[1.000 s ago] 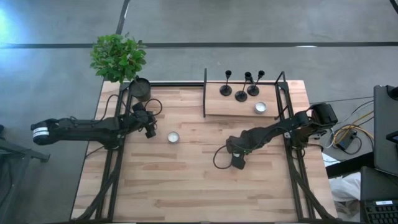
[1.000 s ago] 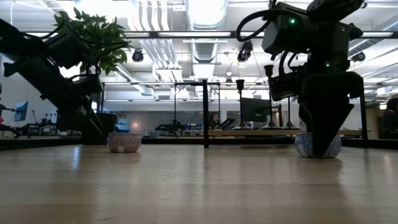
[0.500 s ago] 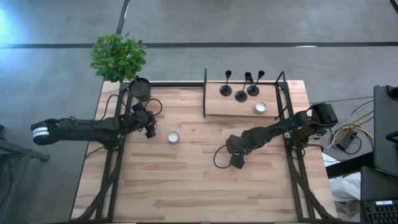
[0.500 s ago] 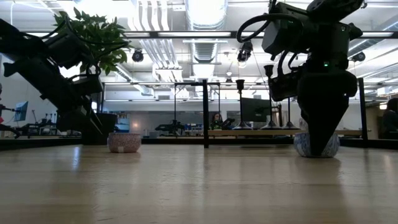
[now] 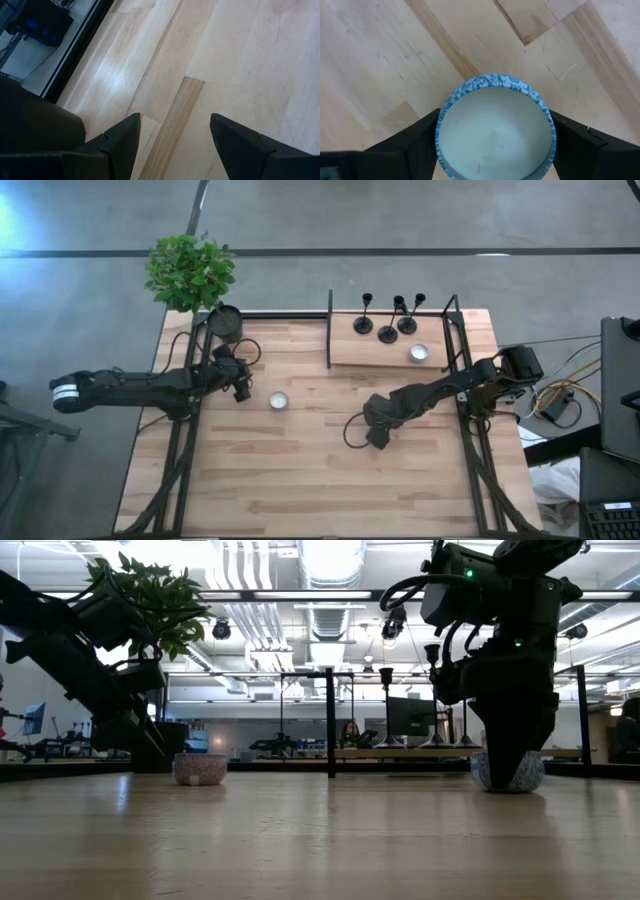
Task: Pick & Place candle stick holders
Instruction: Put the blue scented candle on the shelf
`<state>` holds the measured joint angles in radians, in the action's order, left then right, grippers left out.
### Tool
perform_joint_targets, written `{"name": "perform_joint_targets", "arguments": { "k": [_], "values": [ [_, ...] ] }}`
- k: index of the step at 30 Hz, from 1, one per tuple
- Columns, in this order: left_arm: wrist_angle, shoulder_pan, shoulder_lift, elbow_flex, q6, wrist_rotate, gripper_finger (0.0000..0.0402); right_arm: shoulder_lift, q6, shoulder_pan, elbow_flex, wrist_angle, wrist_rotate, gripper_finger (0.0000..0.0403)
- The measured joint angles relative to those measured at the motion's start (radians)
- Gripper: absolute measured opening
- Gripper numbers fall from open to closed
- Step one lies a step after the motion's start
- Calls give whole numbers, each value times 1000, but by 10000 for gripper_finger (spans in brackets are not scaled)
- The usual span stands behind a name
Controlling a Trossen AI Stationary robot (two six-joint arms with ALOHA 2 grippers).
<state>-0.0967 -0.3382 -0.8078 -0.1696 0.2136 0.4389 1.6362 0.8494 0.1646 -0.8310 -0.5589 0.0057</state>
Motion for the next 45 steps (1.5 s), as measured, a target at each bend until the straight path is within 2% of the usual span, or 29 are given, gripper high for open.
{"name": "perform_joint_targets", "arguments": {
  "k": [11, 22, 30, 37, 45],
  "values": [
    [0, 0, 0, 0, 0, 0, 246, -5, 64, -6, -2, -1, 18, 295],
    [0, 0, 0, 0, 0, 0, 246, -29, 59, -79, -43, -25, 20, 294],
    [0, 0, 0, 0, 0, 0, 246, -99, 56, -189, -64, -138, 24, 295],
    [0, 0, 0, 0, 0, 0, 246, -188, 52, -311, -64, -142, 24, 295],
    [0, 0, 0, 0, 0, 0, 246, -245, -30, -459, -64, -141, 24, 294]
  ]
}}
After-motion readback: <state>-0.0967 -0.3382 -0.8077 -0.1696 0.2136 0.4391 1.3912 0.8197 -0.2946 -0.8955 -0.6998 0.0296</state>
